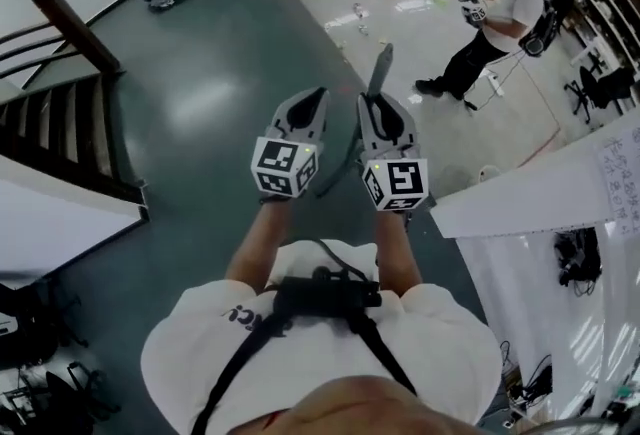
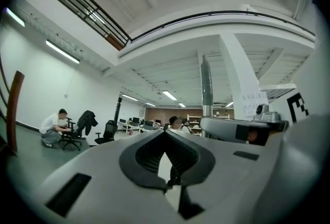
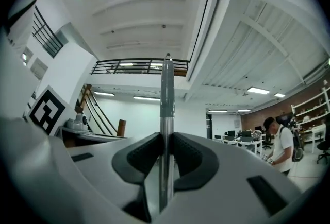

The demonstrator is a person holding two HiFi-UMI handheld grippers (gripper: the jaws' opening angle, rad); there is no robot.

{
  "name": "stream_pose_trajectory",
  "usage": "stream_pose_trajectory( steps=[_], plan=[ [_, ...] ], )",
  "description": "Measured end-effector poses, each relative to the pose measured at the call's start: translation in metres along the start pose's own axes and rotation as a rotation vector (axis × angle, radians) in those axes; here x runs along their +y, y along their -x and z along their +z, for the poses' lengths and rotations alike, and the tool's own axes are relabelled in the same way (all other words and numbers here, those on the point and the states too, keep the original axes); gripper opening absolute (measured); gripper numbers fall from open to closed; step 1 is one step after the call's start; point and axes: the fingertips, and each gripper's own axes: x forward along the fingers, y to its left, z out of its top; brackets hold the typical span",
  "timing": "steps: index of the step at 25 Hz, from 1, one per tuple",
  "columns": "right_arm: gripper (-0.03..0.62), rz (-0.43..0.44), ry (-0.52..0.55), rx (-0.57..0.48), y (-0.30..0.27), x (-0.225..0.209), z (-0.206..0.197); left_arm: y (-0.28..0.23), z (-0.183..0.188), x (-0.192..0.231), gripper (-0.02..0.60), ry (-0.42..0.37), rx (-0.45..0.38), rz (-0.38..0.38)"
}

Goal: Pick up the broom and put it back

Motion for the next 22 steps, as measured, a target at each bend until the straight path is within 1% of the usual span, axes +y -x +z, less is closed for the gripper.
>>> stream_pose_trajectory(
  steps=[3, 7, 10, 15, 19, 22],
  plan=[
    [0.091, 0.113, -0.025, 0.0, -0.045, 0.055, -0.014, 0.033, 0.001, 0.06, 0.011, -0.006, -0.009, 0.108],
    [0.092, 0.235, -0.046, 0.009, -0.102, 0.124, -0.026, 0.073, 0.001, 0.135, 0.011, 0.006, -0.01, 0.224],
    [0.091, 0.306, -0.062, 0.021, -0.142, 0.159, -0.036, 0.095, 0.002, 0.181, 0.012, 0.023, -0.016, 0.315],
    [0.091, 0.406, -0.105, 0.044, -0.212, 0.198, -0.065, 0.113, -0.002, 0.256, 0.011, 0.026, -0.017, 0.439],
    [0.091, 0.532, -0.122, 0.011, -0.283, 0.258, -0.074, 0.127, -0.003, 0.34, 0.011, 0.011, -0.016, 0.544],
    [0.091, 0.614, -0.141, -0.009, -0.339, 0.295, -0.075, 0.126, 0.008, 0.406, 0.011, -0.015, -0.026, 0.61]
  ],
)
